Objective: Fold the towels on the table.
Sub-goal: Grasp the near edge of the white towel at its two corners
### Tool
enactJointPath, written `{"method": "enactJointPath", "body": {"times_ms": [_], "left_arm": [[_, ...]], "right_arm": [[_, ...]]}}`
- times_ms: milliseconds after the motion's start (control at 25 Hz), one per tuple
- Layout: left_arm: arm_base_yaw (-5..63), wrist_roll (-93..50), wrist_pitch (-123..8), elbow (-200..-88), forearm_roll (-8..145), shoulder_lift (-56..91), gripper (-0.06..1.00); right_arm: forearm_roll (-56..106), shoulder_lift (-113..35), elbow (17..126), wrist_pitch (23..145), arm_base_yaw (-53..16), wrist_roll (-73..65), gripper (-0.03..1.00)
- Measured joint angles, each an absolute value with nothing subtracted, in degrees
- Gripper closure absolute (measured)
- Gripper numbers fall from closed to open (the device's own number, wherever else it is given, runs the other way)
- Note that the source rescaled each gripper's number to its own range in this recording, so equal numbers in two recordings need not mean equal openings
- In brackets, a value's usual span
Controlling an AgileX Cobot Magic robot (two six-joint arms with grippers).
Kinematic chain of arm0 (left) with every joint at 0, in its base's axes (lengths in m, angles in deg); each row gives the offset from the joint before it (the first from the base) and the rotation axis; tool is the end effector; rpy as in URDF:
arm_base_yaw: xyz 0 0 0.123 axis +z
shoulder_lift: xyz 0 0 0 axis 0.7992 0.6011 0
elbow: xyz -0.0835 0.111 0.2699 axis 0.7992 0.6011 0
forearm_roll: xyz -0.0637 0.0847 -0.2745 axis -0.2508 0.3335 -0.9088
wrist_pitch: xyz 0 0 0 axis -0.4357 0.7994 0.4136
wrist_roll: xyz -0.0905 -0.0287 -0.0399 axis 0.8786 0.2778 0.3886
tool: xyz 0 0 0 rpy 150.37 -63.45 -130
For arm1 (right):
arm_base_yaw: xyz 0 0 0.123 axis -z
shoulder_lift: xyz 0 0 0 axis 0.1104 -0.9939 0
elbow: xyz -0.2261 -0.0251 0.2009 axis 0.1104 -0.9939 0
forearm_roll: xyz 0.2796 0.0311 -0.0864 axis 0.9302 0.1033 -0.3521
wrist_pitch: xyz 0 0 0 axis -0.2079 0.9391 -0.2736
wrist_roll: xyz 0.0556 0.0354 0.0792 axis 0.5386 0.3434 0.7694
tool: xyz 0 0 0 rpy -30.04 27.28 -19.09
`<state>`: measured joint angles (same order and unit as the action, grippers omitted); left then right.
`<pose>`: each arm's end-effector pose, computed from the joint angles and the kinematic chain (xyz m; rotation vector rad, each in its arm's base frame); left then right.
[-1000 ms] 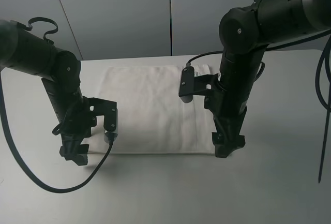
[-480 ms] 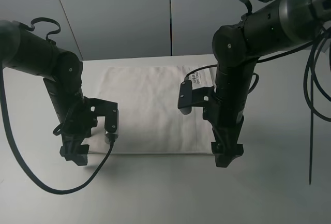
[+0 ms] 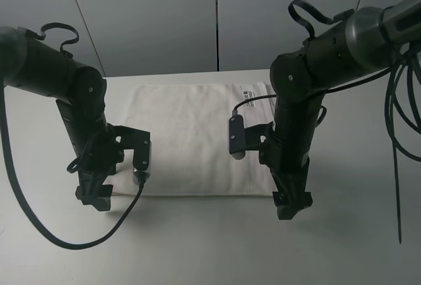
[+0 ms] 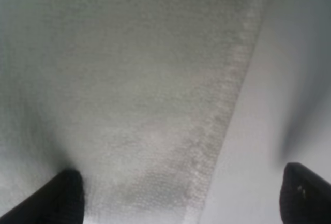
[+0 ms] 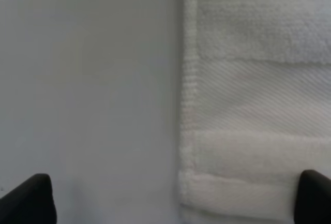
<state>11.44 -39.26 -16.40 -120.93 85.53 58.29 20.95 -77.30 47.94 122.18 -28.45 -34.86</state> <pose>0.2563 -0.2224 0.0606 -2.2434 -2.0193 -0.0380 0.2723 0.1957 0.0738 2.0500 -2.2143 -0.1037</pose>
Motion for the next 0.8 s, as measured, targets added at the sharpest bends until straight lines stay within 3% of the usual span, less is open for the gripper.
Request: {"method": "enactJointPath", "body": {"times_ms": [800], "left_arm": [[11.4,-39.0,-16.4,-120.9,85.6,58.3,-0.04]], "right_arm": [[19.1,-78.9,46.7,117.0,-28.4,-35.6,-0.03]]}}
